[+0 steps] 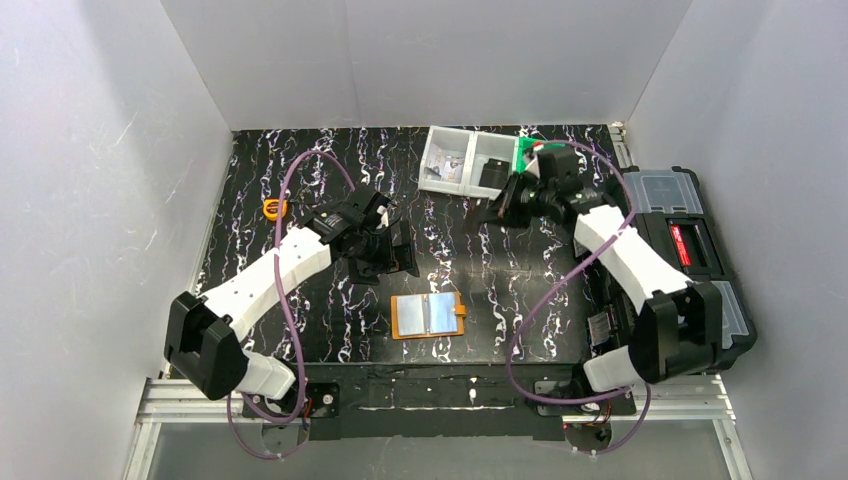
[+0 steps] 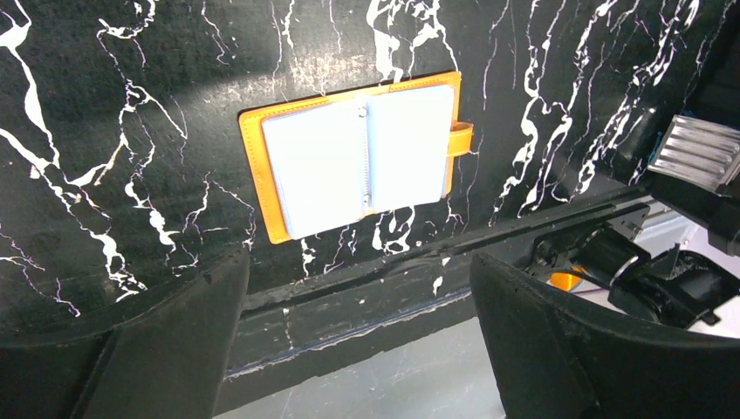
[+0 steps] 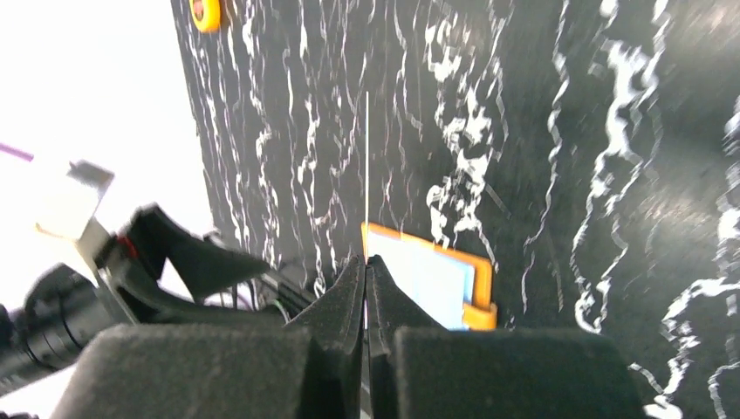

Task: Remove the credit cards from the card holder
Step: Place the credit card in the storage box.

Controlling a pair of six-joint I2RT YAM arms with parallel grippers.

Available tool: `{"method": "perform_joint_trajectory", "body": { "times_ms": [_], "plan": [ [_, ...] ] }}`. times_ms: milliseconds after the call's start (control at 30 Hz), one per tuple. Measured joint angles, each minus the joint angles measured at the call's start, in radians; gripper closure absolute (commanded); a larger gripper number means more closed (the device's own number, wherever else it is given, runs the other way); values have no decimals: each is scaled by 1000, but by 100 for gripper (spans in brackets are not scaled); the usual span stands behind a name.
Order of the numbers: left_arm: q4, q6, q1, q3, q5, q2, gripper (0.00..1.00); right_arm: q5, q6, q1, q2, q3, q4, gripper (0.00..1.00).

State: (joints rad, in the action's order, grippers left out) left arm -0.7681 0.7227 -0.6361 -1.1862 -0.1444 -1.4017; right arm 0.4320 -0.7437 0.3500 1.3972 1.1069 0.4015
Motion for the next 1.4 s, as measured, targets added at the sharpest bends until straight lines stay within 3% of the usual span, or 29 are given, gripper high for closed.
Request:
{"method": "perform_joint_trajectory", "body": {
  "times_ms": [400,667,967,1033,1167,1400],
  "plan": [
    [-30,-27,0,0,-29,52,2,-45,97,-163,420,493,148,99],
    [-59,-34,0,-3,-29,60,2,-58,120,-200,683,805,216,99],
    [-103,-42,0,-22,-23,78,2,-95,121,-211,901,1047,277,97],
    [-109,-42,0,-23,-23,79,2,-98,121,-212,952,1088,294,88],
    [-121,-42,0,-26,-20,79,2,-101,122,-213,1027,1189,315,58],
    [-130,-42,0,-37,-16,79,2,-95,117,-220,1031,1199,338,26]
  ]
}}
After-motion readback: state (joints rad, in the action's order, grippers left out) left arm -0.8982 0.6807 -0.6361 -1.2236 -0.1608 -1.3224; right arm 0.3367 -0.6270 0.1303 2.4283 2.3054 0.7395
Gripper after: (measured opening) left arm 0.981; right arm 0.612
